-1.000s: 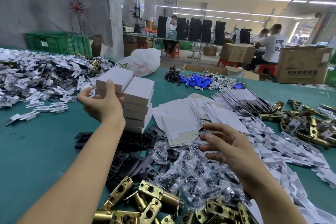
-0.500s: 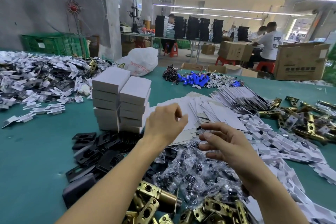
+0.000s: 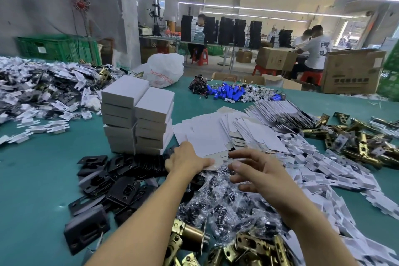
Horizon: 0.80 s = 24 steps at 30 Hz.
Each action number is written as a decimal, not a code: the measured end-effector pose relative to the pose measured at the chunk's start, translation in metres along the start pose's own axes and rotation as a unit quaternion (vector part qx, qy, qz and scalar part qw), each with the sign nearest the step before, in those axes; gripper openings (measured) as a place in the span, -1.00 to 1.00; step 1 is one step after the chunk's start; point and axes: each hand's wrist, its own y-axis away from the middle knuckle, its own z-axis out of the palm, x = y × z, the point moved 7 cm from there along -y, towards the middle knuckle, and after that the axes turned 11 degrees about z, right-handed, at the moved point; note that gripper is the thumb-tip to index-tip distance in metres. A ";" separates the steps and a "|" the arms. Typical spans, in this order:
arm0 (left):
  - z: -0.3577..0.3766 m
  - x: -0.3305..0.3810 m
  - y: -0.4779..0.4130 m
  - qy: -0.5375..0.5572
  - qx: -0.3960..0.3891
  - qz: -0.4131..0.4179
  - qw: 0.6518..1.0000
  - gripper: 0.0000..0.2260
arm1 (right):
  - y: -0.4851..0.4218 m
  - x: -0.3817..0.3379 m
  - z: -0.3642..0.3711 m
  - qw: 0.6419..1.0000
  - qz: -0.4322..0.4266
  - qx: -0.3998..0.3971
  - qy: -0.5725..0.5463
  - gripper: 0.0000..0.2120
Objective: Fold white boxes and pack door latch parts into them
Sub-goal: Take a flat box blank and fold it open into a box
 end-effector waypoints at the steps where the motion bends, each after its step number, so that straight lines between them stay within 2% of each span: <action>1: 0.001 0.000 0.000 0.004 0.000 -0.002 1.000 -0.27 | 0.000 0.001 0.000 1.000 0.003 -0.001 0.002 -0.83; 19: -0.001 -0.003 -0.005 0.034 -0.028 -0.045 0.998 -0.32 | -0.002 0.007 -0.007 1.000 0.025 0.012 0.009 -0.82; 24: 0.000 -0.001 -0.006 0.031 -0.014 -0.047 0.998 -0.30 | -0.001 0.006 -0.010 1.000 0.022 0.013 -0.001 -0.84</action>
